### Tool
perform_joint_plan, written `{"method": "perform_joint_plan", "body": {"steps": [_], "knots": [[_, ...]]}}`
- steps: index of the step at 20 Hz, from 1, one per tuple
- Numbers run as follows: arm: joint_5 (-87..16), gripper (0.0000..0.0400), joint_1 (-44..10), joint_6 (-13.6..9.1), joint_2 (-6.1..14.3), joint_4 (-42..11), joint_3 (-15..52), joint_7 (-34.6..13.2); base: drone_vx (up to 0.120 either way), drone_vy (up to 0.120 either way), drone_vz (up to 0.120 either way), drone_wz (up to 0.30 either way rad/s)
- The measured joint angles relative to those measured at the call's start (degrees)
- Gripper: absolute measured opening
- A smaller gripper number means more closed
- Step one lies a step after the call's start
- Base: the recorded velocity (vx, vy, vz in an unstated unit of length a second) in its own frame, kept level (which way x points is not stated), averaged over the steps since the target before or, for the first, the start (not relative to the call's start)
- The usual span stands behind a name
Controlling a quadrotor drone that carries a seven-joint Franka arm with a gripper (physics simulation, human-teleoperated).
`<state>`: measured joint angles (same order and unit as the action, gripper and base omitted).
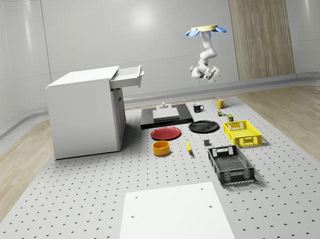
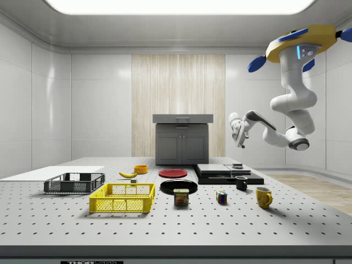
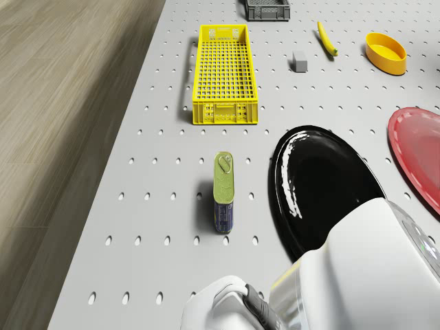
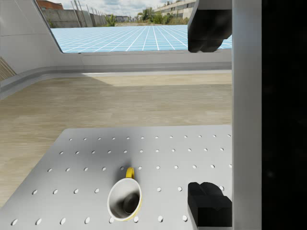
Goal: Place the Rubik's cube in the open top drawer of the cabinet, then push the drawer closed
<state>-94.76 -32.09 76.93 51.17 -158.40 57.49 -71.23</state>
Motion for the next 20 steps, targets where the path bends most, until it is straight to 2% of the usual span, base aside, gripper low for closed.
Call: {"method": "perform_joint_plan", "body": {"steps": [5, 9, 13, 17, 20], "knots": [[-13.4, 0.0400, -13.5, -6.3, 3.5, -5.7, 7.8, -9.5, 0.120, 0.000, -0.120, 0.000], [-17.3, 0.0400, -20.1, -9.1, 5.8, -7.0, 11.0, -13.8, 0.120, -0.040, -0.120, 0.000], [-18.7, 0.0400, -23.8, -10.1, 7.7, -7.4, 12.8, -16.3, 0.120, -0.120, -0.120, 0.000], [-18.9, 0.0400, -25.9, -10.1, 9.2, -7.5, 13.9, -17.7, 0.120, -0.120, -0.120, 0.000], [-18.7, 0.0400, -26.9, -9.7, 10.3, -7.5, 14.5, -18.5, 0.027, 0.000, -0.120, 0.000]]}}
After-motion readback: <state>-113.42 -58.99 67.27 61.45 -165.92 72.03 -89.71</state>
